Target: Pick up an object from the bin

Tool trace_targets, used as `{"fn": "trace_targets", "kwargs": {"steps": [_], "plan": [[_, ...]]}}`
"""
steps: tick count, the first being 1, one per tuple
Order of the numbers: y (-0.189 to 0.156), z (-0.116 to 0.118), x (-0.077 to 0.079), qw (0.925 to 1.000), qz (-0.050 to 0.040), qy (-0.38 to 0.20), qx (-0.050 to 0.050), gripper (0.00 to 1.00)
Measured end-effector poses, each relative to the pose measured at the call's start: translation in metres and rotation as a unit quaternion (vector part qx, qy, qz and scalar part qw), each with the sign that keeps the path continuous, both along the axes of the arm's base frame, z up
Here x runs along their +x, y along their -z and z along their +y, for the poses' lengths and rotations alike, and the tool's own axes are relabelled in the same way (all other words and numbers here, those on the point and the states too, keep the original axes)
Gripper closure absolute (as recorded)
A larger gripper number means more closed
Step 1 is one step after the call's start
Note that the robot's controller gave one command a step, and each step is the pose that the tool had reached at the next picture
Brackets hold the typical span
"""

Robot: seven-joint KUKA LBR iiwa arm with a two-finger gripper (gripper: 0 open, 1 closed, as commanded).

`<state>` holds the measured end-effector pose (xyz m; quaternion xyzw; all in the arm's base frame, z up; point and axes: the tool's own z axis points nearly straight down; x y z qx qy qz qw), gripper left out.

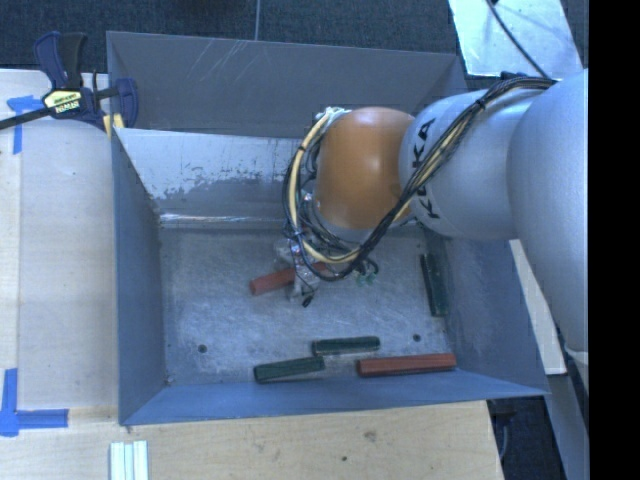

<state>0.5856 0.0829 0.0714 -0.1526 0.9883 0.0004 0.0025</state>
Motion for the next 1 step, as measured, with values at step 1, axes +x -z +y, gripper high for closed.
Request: {"fn": "trace_targets", "kwargs": {"steps": [1], "plan": [[-0.0797,0.0538,-0.0037,0.9933,-0.0025,-0.116,0.000,1.00]]}}
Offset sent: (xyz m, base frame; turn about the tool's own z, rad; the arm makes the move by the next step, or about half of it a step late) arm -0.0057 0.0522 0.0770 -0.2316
